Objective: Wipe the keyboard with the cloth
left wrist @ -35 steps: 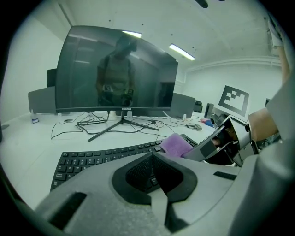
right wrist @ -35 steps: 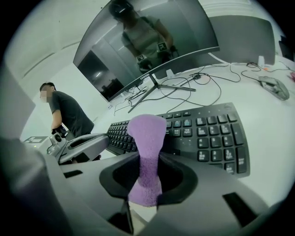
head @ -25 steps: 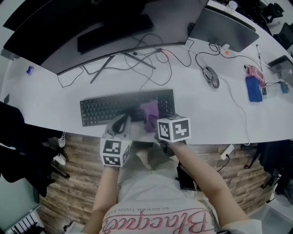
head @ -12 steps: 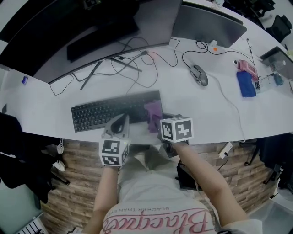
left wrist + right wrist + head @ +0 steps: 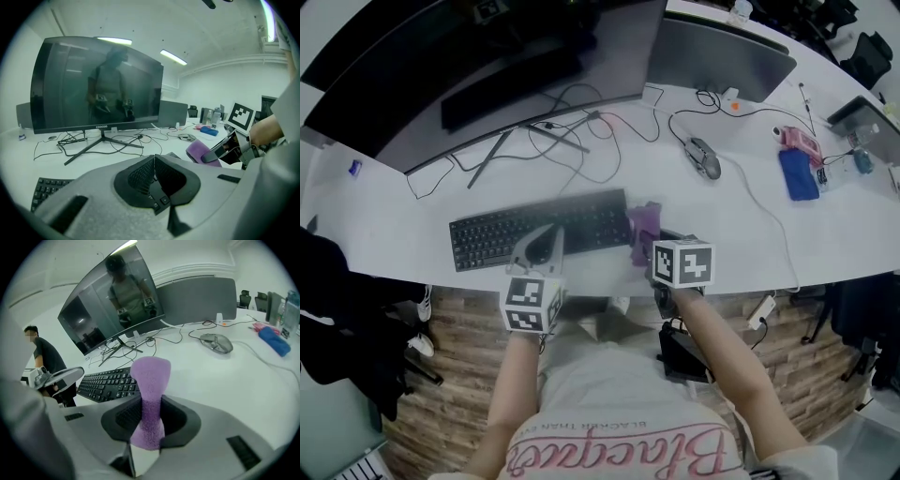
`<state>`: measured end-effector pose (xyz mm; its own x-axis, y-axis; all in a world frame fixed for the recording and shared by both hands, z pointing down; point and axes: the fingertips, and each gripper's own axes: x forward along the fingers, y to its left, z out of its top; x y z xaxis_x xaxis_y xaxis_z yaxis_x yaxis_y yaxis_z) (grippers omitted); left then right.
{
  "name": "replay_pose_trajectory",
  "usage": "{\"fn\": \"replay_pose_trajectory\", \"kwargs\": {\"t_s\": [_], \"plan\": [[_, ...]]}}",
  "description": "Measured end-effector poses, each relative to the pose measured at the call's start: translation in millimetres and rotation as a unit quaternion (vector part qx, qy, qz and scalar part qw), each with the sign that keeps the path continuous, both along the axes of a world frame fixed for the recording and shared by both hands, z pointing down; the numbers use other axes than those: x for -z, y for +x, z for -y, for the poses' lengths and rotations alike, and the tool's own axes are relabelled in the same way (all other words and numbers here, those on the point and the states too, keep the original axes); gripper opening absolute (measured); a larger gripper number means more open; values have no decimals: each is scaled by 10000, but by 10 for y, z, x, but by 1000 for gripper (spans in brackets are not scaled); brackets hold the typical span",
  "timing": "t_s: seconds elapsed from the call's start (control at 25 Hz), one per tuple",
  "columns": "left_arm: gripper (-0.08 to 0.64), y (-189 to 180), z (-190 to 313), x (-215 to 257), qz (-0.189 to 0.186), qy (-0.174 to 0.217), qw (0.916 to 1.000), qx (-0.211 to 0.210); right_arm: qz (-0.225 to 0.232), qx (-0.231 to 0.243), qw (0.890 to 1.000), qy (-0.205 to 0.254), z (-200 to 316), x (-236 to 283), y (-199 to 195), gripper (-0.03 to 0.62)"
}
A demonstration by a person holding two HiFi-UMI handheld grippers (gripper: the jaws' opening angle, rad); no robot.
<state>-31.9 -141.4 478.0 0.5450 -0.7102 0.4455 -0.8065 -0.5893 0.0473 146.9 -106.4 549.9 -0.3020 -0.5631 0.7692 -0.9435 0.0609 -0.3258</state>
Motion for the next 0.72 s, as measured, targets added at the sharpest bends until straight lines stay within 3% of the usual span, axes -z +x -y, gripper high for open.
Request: {"fn": "replay_pose_trajectory", "kwargs": {"t_s": [0.28,0.72], "plan": [[6,-140,78,380,-81,388,9992,-61,-309,-99,9977,603,91,414,22,92],[6,-405,103,844,-264,910,9955,-23,-358,161,9814,1882,348,1221,-551,94]]}}
